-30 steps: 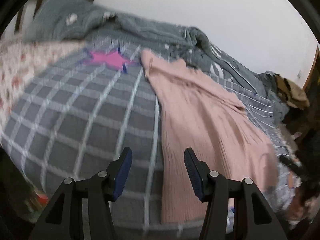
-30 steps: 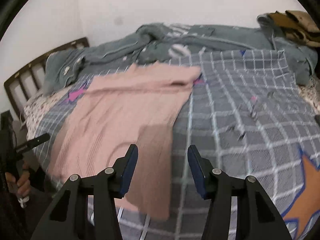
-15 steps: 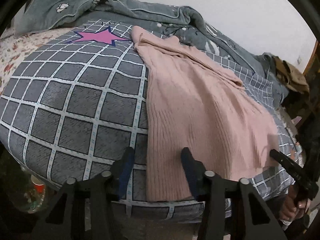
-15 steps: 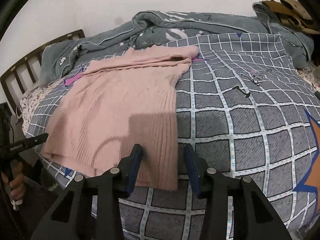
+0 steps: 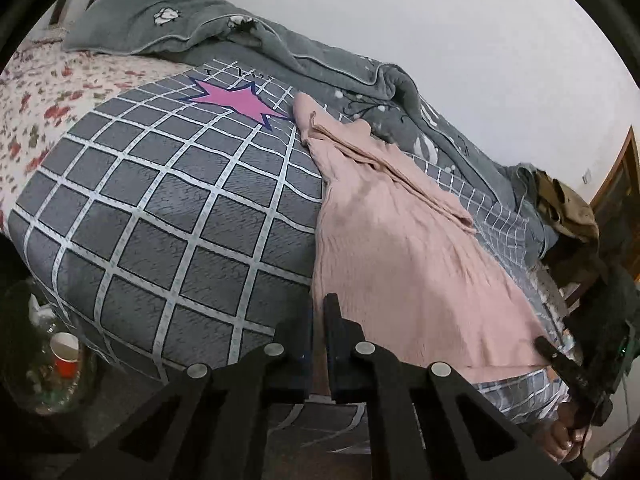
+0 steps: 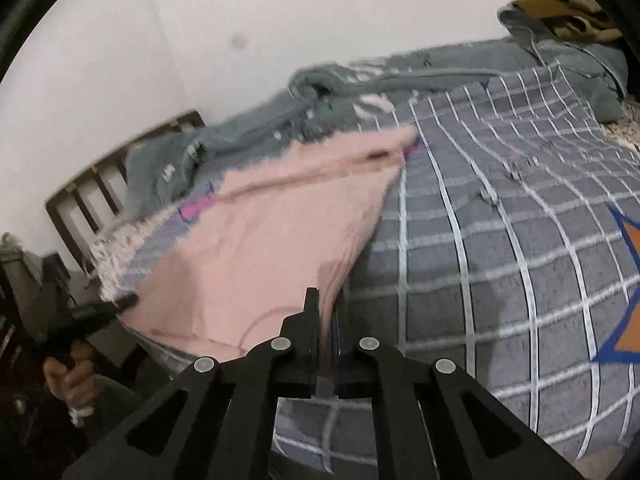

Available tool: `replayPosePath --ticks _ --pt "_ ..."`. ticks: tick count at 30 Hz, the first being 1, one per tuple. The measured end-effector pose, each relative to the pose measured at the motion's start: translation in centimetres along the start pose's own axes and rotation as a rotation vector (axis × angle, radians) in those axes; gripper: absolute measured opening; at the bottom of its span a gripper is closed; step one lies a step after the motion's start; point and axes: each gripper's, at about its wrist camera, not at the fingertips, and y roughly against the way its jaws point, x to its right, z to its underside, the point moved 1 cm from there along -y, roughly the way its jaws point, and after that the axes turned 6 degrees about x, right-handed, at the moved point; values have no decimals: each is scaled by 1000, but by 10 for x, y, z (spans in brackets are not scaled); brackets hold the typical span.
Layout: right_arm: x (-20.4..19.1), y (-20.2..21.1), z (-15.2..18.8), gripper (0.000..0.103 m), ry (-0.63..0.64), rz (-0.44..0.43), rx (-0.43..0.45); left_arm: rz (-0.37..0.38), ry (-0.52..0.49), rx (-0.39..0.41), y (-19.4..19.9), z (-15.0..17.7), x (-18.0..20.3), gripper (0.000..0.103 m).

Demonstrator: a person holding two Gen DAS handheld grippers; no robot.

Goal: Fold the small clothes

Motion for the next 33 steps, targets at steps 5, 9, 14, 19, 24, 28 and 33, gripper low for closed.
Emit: replayPosePath --ticks 5,9,14,19,24,28,33 --pt "0 -17 10 9 8 40 -91 31 21 -57 -7 2 -4 5" --pt "-2 -14 9 25 1 0 -66 55 5 -63 -9 4 2 7" --pt "-10 -17 10 35 50 38 -51 90 -19 -81 -13 6 11 28" --pt "-11 -28 14 41 65 81 -84 28 -63 -75 -19 8 21 39" --pt "-10 -28 15 41 69 93 -84 5 -82 -110 -27 11 22 39" --pt "-9 -29 17 41 56 89 -92 6 -91 -137 -31 15 23 38" --pt "-3 -32 18 41 0 26 -143 43 -83 -146 -28 19 24 37"
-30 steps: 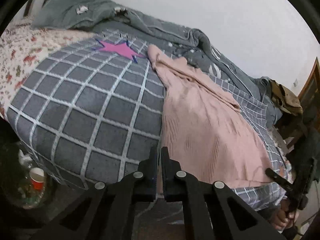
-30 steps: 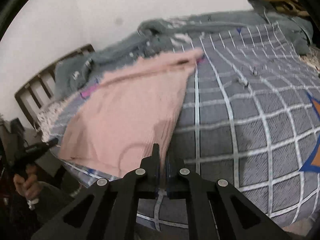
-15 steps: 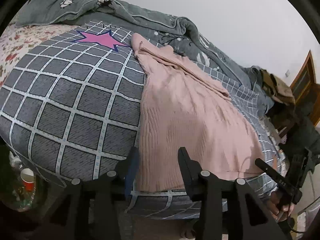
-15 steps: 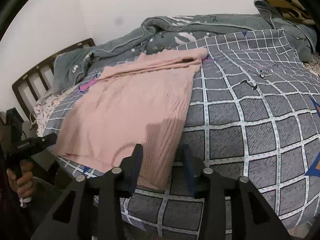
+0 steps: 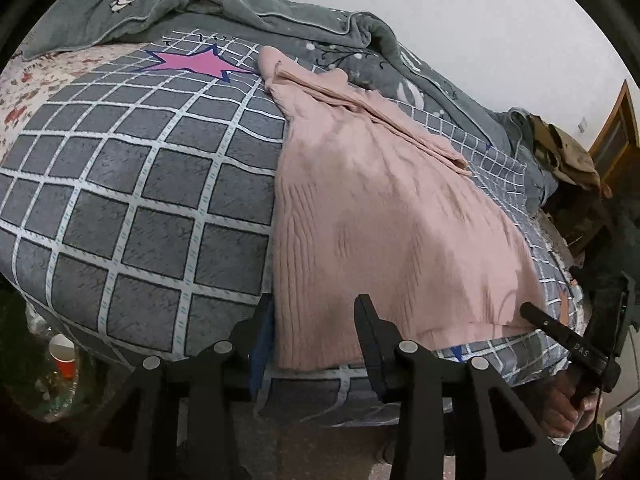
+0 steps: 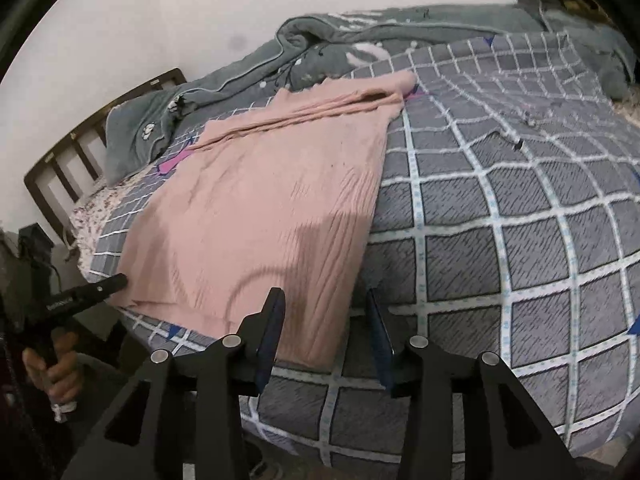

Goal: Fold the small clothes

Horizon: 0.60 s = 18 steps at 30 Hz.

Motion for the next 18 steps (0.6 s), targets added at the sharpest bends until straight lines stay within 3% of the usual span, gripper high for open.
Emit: replayPosePath --ticks 7,11,18 --pt "-2 -7 3 41 -7 -14 -41 44 37 -2 -1 3 1 37" --pt "0 -9 2 41 -46 -60 -61 124 78 -22 1 12 3 37" --pt "3 -12 0 41 -88 -83 -72 143 172 -3 -4 9 -7 37"
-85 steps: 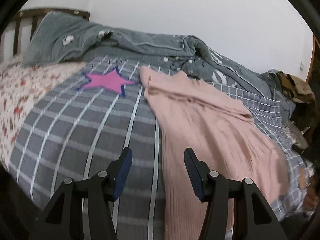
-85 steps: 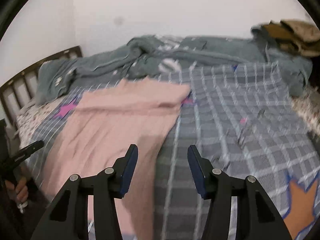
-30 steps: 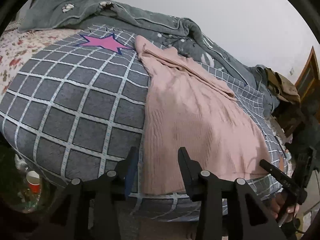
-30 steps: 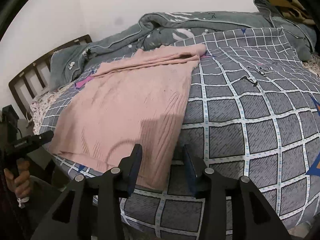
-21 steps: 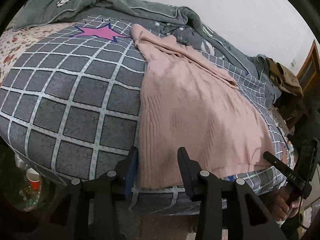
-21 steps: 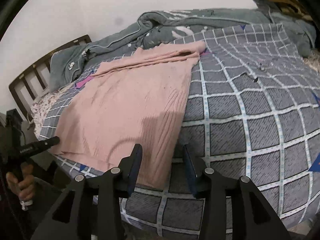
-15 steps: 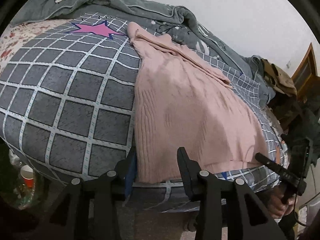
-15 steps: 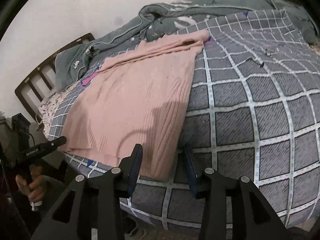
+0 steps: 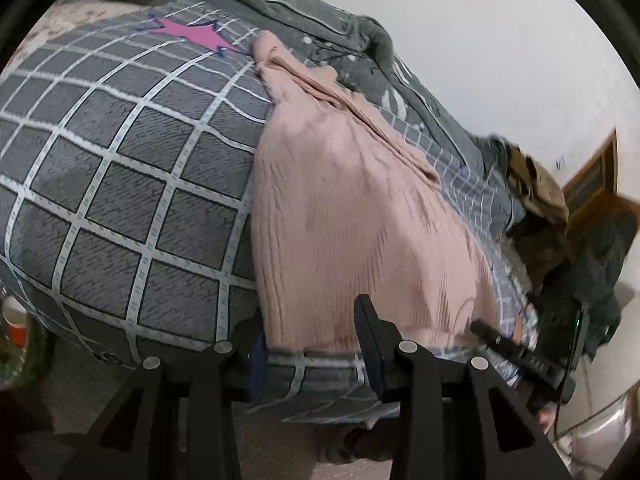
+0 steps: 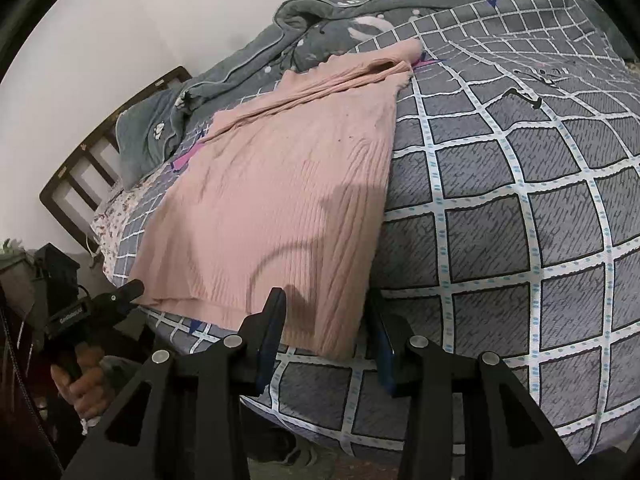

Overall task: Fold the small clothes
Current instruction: 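Grasp the hem with the left tool while the right tool grasps the hem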

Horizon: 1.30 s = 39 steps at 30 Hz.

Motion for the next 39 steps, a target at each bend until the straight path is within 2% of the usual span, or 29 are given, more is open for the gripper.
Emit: replayPosePath --ticks 3,5,8,9,11,12,15,19,22,26,35,39 --pt "1 0 1 43 -19 -9 10 10 54 9 -4 -4 -5 37" --pt "0 0 1 43 -19 -6 19 9 55 7 -4 -4 -6 35" --pt "-3 1 3 43 -9 6 36 1 45 -14 -8 -2 -5 18" --pt "-5 1 4 41 0 14 38 -10 44 -21 -9 -2 -6 8" --pt "-7 0 4 12 16 21 35 -14 48 -7 -7 -2 -7 7" --pt "-8 -2 4 6 17 14 23 -9 47 14 -3 -3 -6 6" --pt "-11 3 3 5 23 1 45 33 62 58 10 -7 -8 6" --pt "-21 26 -2 4 46 -73 113 69 93 99 26 -15 -8 6" --pt "-20 41 -10 4 17 -117 156 96 127 126 37 -25 -4 6" --pt "-13 54 -29 4 -76 -159 189 87 93 166 45 -42 12 5" --pt "-25 69 -82 4 -121 -206 263 109 50 241 51 -99 53 5" --pt "-25 69 -110 4 -146 -232 296 92 38 280 42 -125 64 5"
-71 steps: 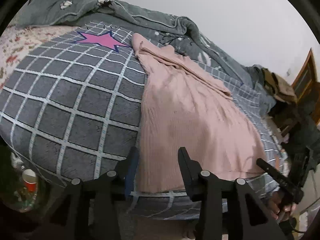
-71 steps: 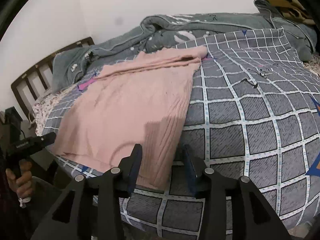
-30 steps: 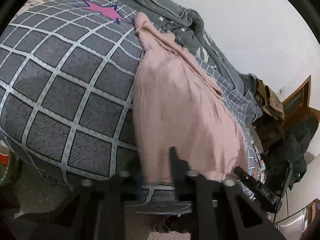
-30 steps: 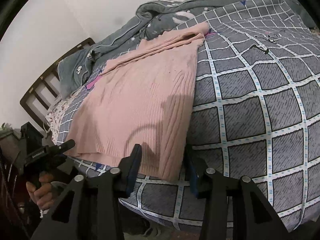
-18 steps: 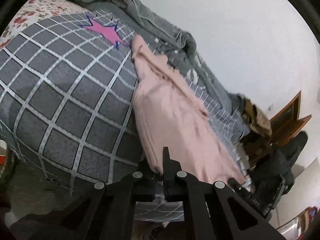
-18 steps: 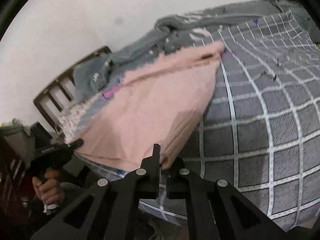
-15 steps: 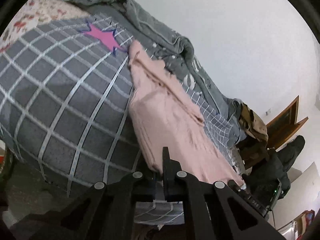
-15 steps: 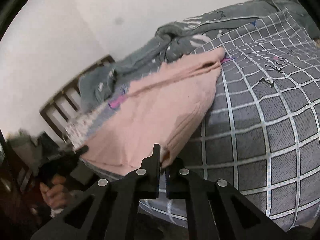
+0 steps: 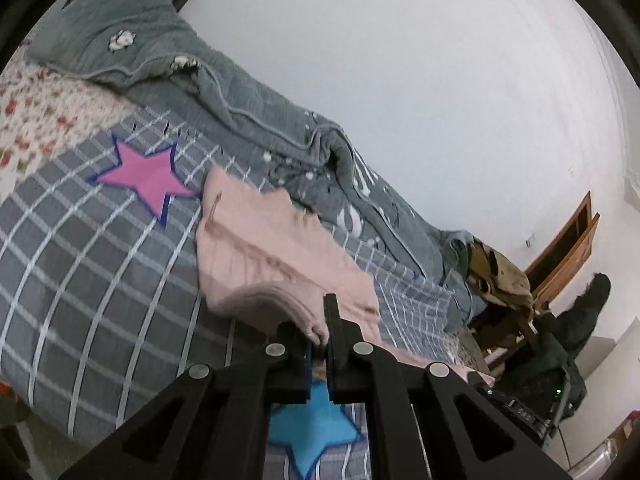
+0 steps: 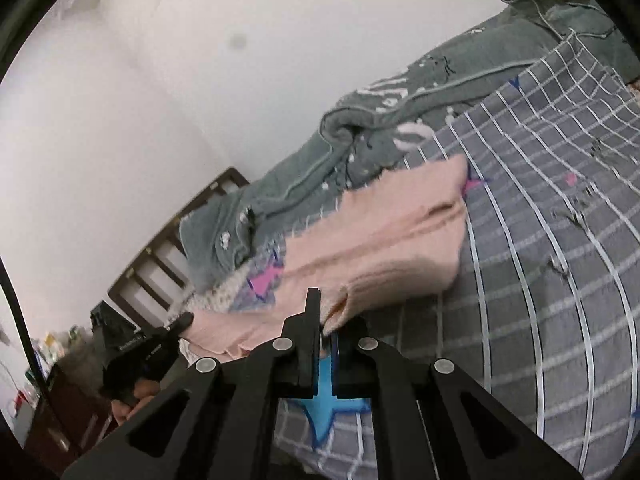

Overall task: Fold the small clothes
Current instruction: 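Grasp the hem with the left tool while the right tool grasps the hem, then lift the hem with both tools and fold it over toward the collar, release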

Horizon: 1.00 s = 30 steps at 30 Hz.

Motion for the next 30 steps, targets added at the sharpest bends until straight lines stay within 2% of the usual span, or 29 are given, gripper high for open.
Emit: replayPosePath --ticks 5,15,18,23,30 --pt "1 -24 -37 4 -43 -23 25 -9 -15 32 -25 -26 8 5" --pt "17 -105 -93 4 -92 -35 36 -106 -3 57 -111 -65 -4 5" --pt "25 -133 -101 4 -106 -22 22 -136 -15 41 -136 -72 -12 5" --pt "48 -178 -115 4 -118 23 -7 -210 -8 -29 -193 -86 -32 5" --pt "84 -238 -129 4 -116 106 -53 -237 15 -71 -258 -100 -50 6"
